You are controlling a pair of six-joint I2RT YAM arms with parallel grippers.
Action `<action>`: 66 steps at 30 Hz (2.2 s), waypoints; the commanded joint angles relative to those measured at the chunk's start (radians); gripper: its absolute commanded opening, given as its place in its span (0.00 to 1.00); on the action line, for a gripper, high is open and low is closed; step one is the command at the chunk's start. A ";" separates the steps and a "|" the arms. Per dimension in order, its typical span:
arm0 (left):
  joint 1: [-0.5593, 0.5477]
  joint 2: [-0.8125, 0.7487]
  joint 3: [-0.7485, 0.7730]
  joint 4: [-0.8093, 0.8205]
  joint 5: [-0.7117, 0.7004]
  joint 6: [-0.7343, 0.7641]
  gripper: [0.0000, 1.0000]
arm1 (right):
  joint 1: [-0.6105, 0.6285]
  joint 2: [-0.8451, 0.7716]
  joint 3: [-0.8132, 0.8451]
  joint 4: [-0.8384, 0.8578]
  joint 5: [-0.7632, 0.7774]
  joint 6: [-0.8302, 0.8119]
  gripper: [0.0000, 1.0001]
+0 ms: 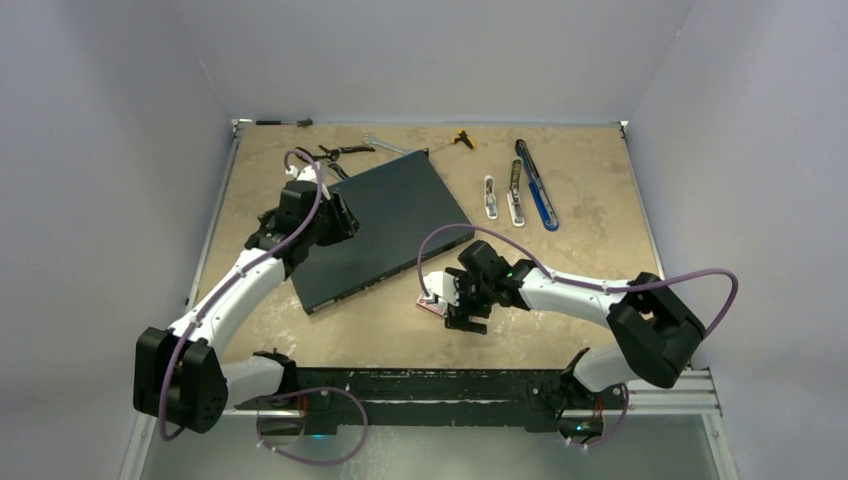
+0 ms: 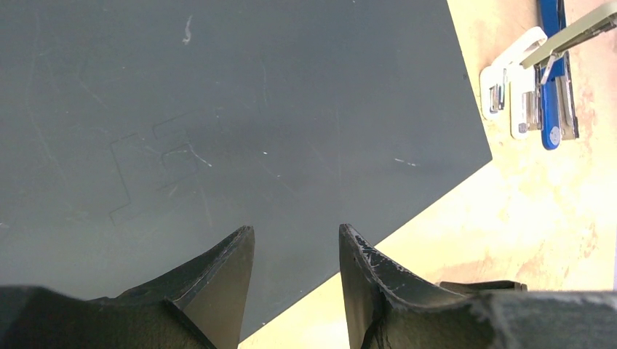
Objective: Unload the staples from the stapler
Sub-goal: Close the staple box at the center of the board.
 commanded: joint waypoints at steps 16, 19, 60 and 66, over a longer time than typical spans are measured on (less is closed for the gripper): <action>-0.092 0.105 -0.011 0.166 0.115 -0.074 0.44 | -0.031 0.012 -0.003 -0.014 0.000 -0.052 0.54; -0.110 0.141 -0.016 0.200 0.154 -0.109 0.44 | -0.032 0.017 -0.011 -0.001 -0.005 -0.076 0.50; -0.203 0.075 -0.132 0.149 0.102 -0.199 0.43 | -0.069 0.088 0.044 -0.126 -0.002 -0.134 0.64; -0.203 0.075 -0.123 0.140 0.101 -0.191 0.43 | -0.091 0.139 0.083 -0.158 -0.027 -0.153 0.62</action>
